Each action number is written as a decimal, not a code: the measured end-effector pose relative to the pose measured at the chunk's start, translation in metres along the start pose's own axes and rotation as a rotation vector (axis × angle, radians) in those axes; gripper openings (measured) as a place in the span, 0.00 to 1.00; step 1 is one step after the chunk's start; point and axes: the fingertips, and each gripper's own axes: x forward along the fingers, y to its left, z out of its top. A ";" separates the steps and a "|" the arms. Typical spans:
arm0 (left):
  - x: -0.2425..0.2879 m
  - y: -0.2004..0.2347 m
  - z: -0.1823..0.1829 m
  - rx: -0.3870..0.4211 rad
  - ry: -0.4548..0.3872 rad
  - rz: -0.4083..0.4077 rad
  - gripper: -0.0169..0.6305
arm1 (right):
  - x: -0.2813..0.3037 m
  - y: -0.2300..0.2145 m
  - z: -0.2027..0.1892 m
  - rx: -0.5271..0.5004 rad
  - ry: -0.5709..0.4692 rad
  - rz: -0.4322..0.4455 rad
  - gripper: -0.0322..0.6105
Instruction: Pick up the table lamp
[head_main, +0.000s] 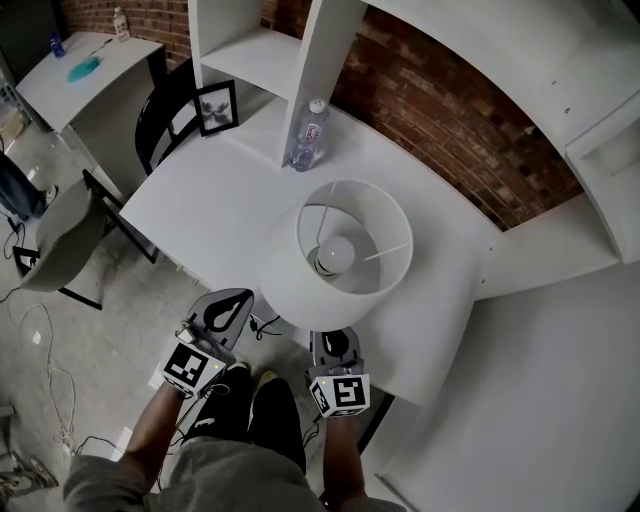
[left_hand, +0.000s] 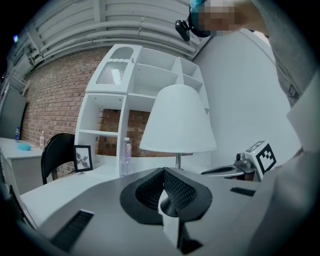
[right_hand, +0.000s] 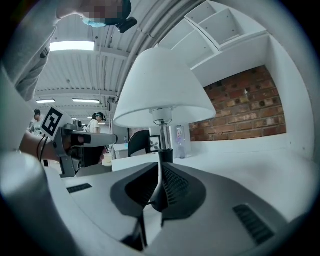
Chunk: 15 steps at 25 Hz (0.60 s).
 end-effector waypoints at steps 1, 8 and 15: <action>0.000 0.001 -0.002 0.000 0.001 0.003 0.03 | 0.002 0.000 -0.002 0.002 -0.001 0.001 0.09; 0.002 0.014 -0.012 0.001 0.012 0.028 0.03 | 0.020 -0.003 -0.007 0.004 -0.024 0.016 0.09; 0.000 0.031 -0.023 0.003 0.043 0.071 0.03 | 0.036 -0.003 -0.007 0.010 -0.051 0.040 0.28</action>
